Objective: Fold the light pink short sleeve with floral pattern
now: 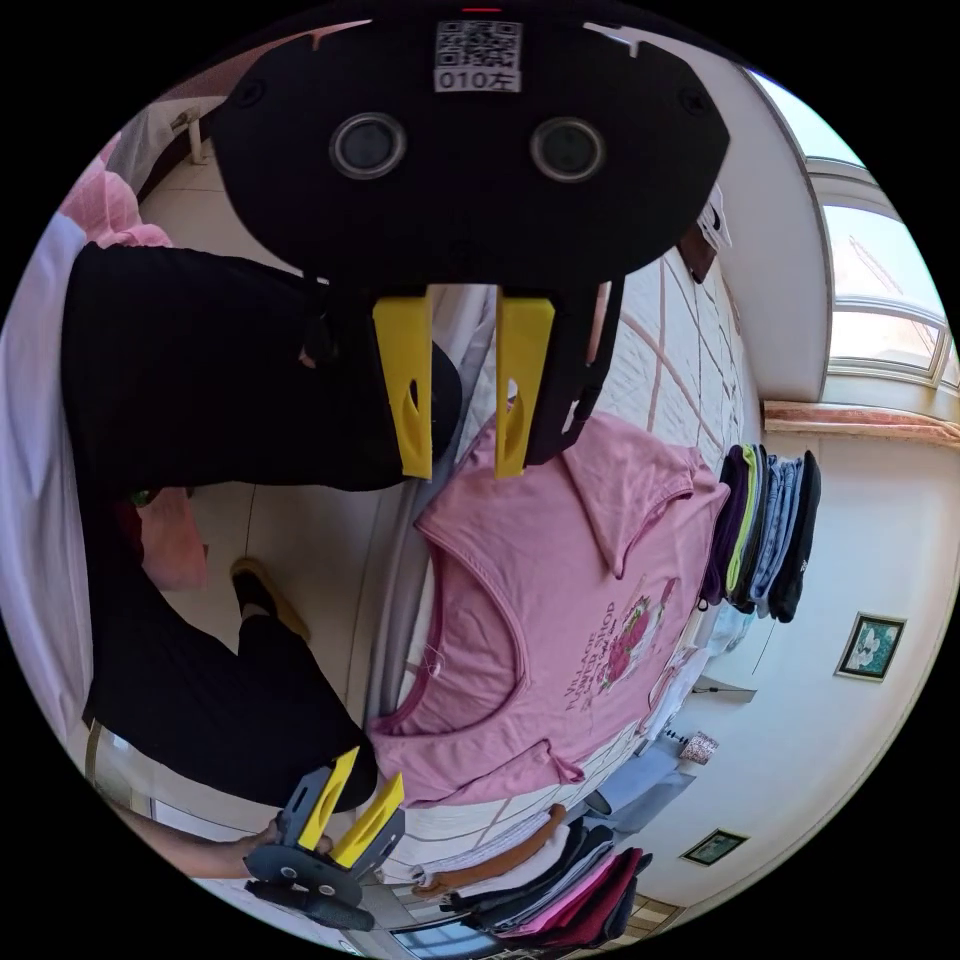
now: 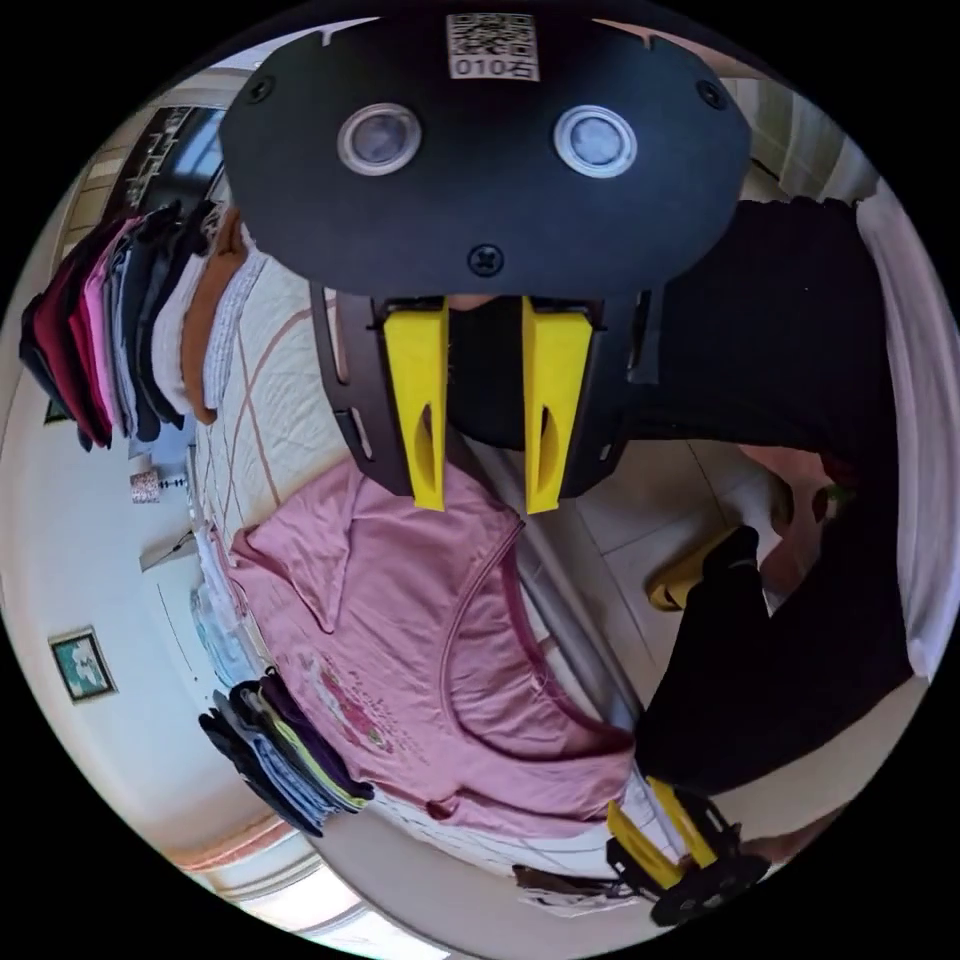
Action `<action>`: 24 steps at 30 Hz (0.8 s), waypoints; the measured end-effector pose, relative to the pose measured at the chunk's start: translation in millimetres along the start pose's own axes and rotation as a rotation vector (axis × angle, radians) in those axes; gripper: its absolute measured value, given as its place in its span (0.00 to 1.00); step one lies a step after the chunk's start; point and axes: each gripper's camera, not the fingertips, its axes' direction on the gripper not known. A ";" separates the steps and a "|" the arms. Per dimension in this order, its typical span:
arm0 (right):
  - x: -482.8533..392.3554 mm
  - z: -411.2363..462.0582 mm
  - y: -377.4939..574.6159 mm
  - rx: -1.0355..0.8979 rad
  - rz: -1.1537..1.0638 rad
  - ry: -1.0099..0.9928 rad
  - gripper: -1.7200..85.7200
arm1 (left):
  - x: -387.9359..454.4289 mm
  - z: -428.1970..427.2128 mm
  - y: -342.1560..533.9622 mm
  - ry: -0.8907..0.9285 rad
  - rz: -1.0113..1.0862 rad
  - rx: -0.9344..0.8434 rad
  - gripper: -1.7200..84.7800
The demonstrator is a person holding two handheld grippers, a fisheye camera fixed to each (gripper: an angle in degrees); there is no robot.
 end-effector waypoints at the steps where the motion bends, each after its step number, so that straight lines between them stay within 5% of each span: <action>1: -3.5 3.4 -2.7 -0.017 -0.017 0.025 0.14 | 0.2 2.1 -4.4 0.016 0.000 0.008 0.14; 8: -20.8 23.8 -13.6 -0.059 -0.166 0.248 0.07 | 7.3 8.3 -12.5 0.036 0.013 0.012 0.15; 15: 93.8 -53.9 -7.3 0.205 0.109 -0.129 0.05 | -0.8 10.3 -16.1 0.052 -0.010 0.025 0.16; 24: 228.9 -5.9 -26.9 0.056 0.285 -0.393 0.06 | -15.0 19.7 -16.1 0.050 -0.113 0.014 0.16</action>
